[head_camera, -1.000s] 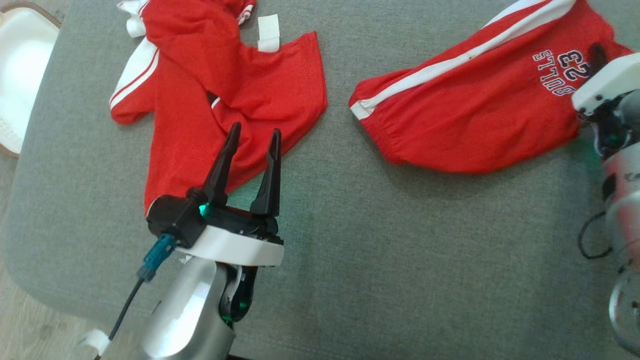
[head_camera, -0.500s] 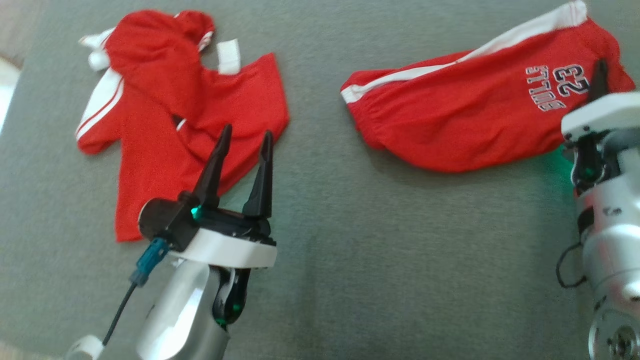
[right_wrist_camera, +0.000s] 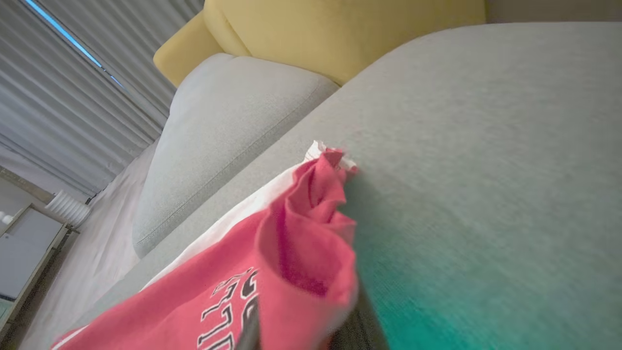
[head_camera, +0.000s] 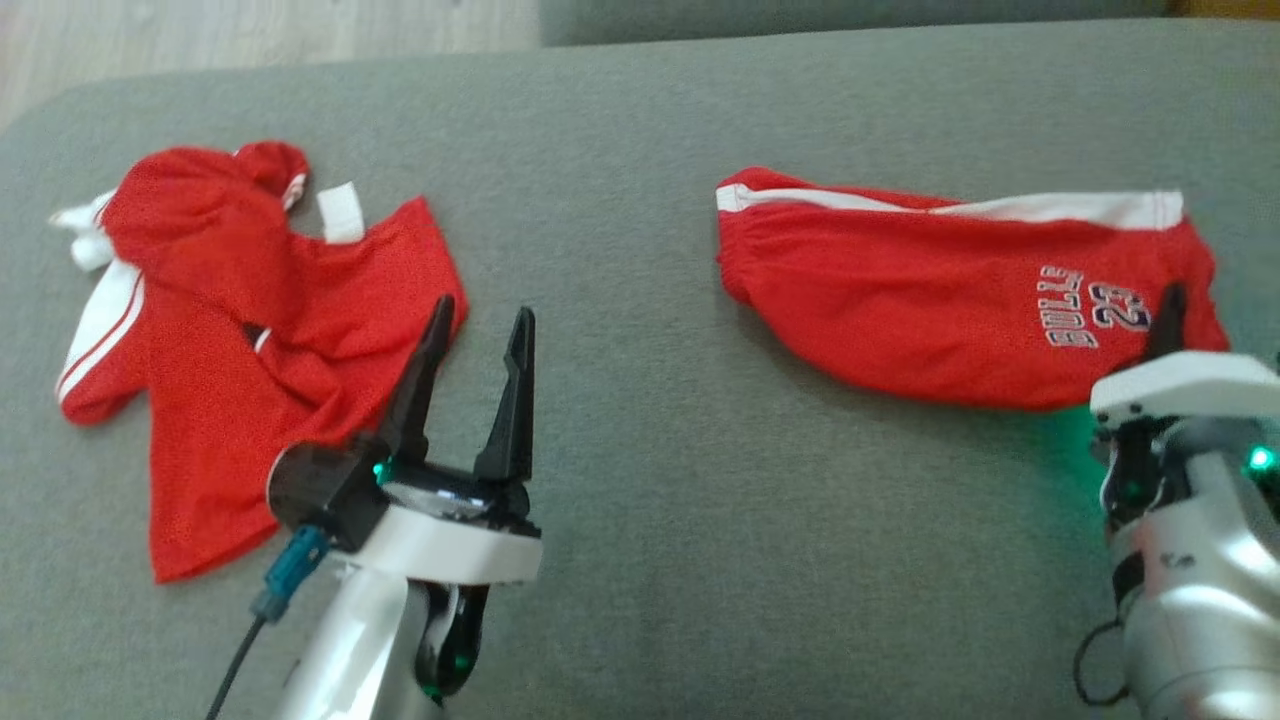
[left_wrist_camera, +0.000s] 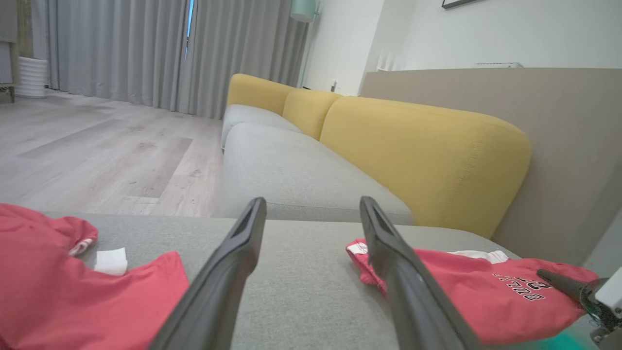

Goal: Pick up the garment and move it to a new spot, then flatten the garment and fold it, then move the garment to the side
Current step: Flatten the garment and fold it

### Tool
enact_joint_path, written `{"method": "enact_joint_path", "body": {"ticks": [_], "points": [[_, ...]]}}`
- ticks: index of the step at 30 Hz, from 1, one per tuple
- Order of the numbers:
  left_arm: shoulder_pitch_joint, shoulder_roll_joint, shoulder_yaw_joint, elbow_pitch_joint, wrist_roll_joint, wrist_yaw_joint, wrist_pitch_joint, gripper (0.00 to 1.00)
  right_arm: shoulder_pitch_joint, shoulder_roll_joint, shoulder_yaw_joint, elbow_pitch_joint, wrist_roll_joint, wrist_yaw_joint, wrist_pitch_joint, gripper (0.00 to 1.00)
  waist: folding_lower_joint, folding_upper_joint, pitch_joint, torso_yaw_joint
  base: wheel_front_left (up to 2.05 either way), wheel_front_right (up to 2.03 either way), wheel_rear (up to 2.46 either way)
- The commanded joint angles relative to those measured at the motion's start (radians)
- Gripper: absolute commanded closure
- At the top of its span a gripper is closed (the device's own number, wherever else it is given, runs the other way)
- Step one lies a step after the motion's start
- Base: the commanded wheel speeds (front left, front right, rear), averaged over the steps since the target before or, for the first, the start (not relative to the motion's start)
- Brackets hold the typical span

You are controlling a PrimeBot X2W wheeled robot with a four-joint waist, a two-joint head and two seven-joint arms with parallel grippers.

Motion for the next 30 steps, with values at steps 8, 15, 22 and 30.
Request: {"method": "enact_joint_path", "body": {"ticks": [8, 15, 22, 30], "points": [[0.005, 0.007, 0.038, -0.034, 0.024, -0.011, -0.005, 0.00, 0.013, 0.033, -0.020, -0.038, -0.019, 0.007, -0.020, 1.00, 0.0002, -0.0001, -0.005, -0.027, 0.00, 0.00, 0.00], [0.014, 0.007, 0.038, -0.021, 0.028, -0.015, -0.005, 0.00, 0.004, 0.038, -0.036, -0.041, -0.027, 0.007, -0.028, 1.00, 0.0002, -0.0001, -0.014, -0.006, 0.00, 0.00, 0.00], [0.029, 0.007, 0.042, -0.014, 0.024, -0.016, -0.005, 0.00, -0.002, 0.041, -0.034, -0.059, -0.034, 0.007, -0.034, 1.00, 0.0002, -0.0001, -0.038, 0.009, 0.00, 0.00, 0.00], [0.042, 0.007, 0.042, -0.013, 0.020, -0.017, -0.005, 0.00, -0.017, 0.047, 0.036, -0.130, -0.019, 0.007, -0.037, 1.00, 0.0002, -0.0001, -0.063, 0.029, 0.00, 0.00, 0.00]]}}
